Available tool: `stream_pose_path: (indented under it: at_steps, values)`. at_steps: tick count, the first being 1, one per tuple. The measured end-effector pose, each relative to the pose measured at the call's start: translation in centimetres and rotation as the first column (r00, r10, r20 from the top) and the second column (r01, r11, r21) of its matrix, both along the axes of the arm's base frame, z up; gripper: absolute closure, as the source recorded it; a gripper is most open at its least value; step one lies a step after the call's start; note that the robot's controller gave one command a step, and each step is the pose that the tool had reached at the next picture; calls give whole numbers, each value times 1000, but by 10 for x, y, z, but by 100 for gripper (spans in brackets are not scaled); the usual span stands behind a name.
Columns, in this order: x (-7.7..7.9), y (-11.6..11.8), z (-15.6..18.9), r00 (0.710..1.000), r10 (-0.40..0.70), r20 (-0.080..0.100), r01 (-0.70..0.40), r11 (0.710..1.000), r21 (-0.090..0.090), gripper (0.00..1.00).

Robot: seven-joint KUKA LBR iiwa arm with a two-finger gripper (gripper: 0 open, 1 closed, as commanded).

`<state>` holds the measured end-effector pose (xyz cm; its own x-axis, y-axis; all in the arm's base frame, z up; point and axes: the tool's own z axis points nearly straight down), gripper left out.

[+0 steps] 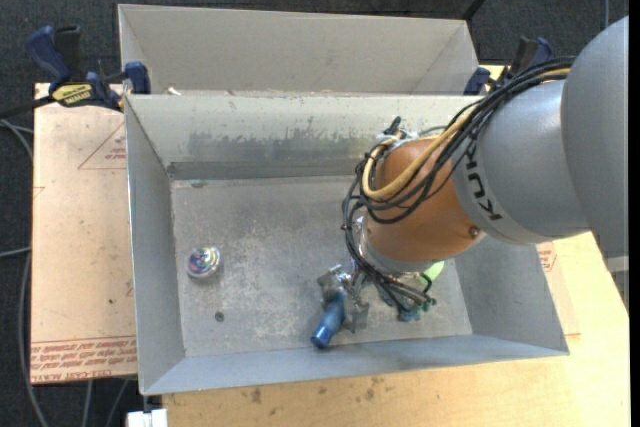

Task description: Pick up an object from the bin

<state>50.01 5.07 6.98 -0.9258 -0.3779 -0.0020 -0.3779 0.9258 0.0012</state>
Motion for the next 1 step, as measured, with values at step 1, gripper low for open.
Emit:
stream_pose_path:
  at_steps: [1]
  values:
    - [-6,17,145,1000,22,8,-22,1000,1,100]
